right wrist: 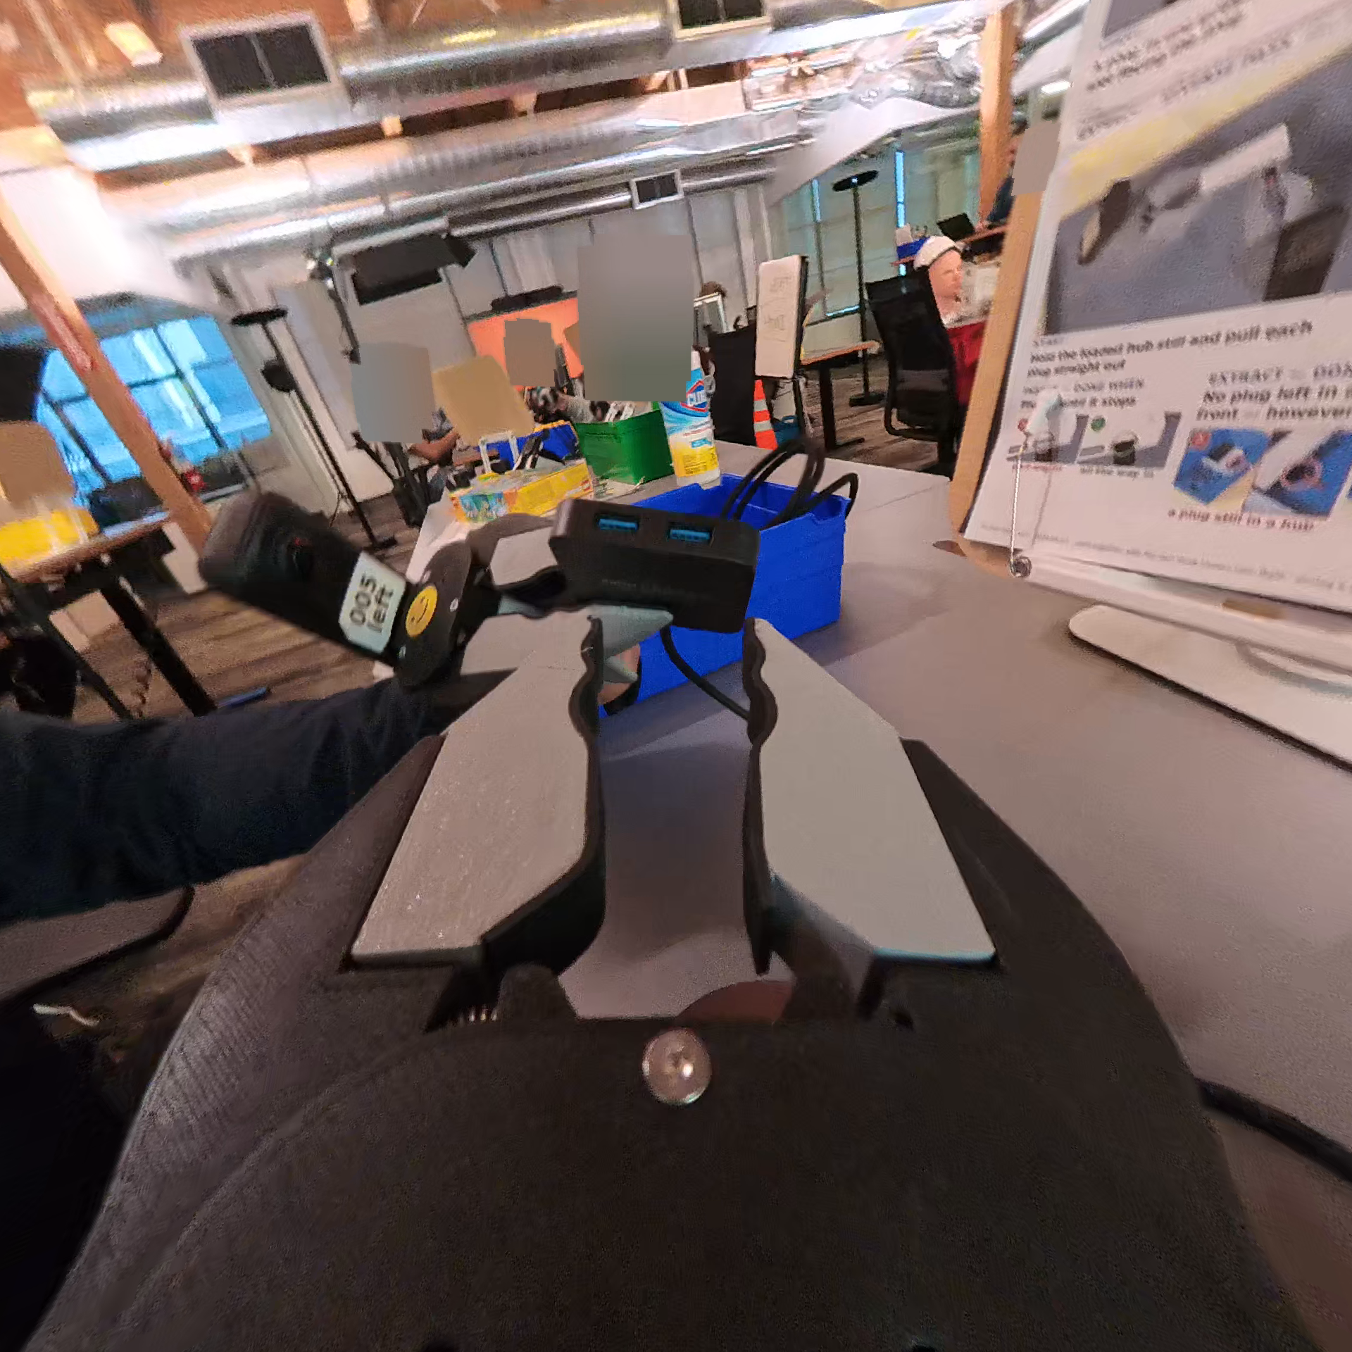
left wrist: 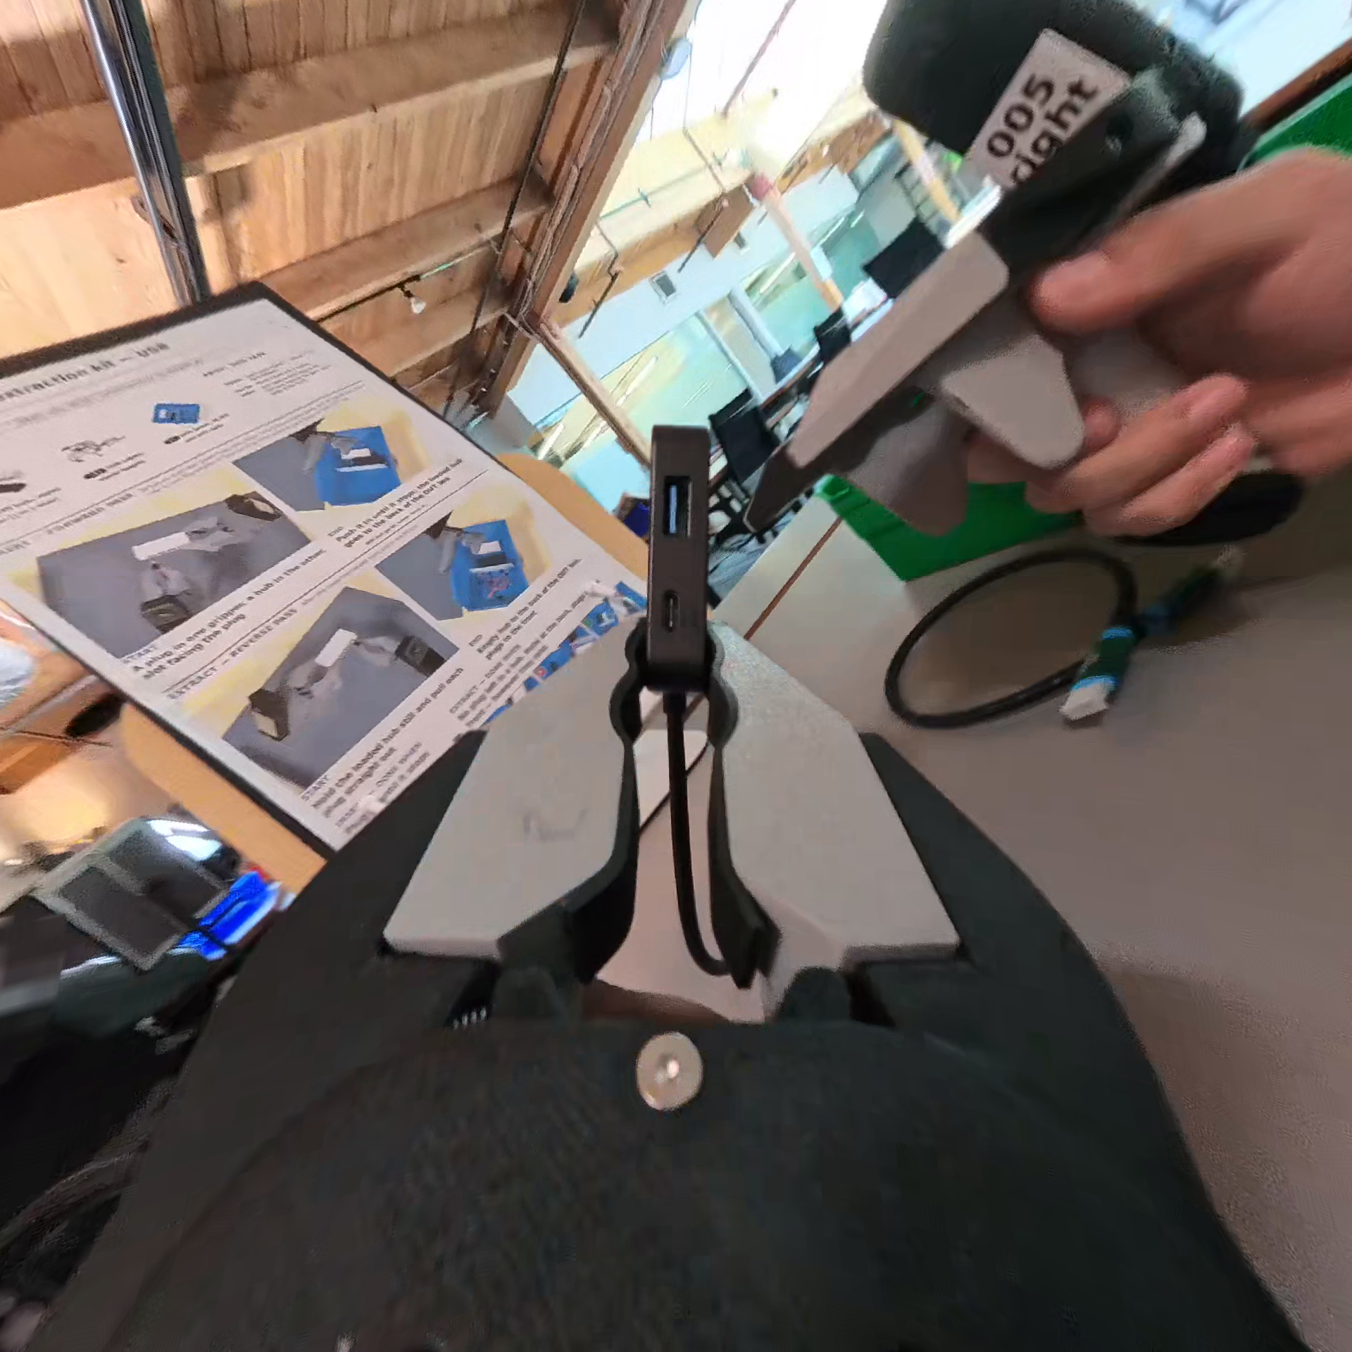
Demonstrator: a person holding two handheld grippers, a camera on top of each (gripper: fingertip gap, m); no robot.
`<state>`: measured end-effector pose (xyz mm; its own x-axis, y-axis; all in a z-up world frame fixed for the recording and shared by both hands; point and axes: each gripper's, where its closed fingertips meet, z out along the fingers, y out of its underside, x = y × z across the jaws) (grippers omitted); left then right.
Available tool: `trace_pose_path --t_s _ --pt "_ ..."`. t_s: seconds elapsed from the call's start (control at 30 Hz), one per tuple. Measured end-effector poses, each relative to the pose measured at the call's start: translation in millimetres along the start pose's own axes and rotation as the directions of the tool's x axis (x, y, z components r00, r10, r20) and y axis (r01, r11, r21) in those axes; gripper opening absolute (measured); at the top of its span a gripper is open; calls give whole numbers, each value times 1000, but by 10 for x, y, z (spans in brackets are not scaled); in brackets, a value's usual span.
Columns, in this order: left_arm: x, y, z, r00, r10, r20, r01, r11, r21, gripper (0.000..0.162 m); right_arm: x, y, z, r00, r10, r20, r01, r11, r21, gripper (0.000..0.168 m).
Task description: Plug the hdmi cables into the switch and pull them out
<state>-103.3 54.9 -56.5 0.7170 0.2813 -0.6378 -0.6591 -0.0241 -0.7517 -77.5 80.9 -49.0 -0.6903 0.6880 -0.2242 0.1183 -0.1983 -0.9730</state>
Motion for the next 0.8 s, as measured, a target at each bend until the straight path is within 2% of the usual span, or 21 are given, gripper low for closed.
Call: trace_pose_path --t_s 0.07,0.17,0.27,0.37,0.57,0.63,0.73,0.8 --pt "91 -108 -34 991 -86 -98 93 994 65 12 -36 -26 -39 999 -39 28 39 999 -8 41" --pt "273 -220 -84 964 -139 -225 169 978 122 12 -79 -62 -88 995 -74 60 74 997 -6 49" --pt "307 -344 -128 932 -213 -291 270 948 170 12 -251 -30 -113 981 -118 156 123 992 -22 42" --pt "310 -425 -177 891 -285 -354 368 909 195 12 -367 -23 -110 967 -162 197 167 986 -8 22" --pt "469 -346 -148 876 -273 -398 350 927 135 12 -423 -10 -128 954 -213 209 219 976 -4 18" --pt "469 -296 -127 873 -290 -391 352 931 95 13 -375 22 -116 953 -248 172 258 965 -41 17" --pt "418 -192 -72 914 -262 -310 291 955 50 25 -295 137 -78 943 -312 118 326 938 -122 13" --pt "458 -212 -70 918 -245 -313 271 962 43 28 -290 265 -38 937 -326 128 345 921 -181 13"
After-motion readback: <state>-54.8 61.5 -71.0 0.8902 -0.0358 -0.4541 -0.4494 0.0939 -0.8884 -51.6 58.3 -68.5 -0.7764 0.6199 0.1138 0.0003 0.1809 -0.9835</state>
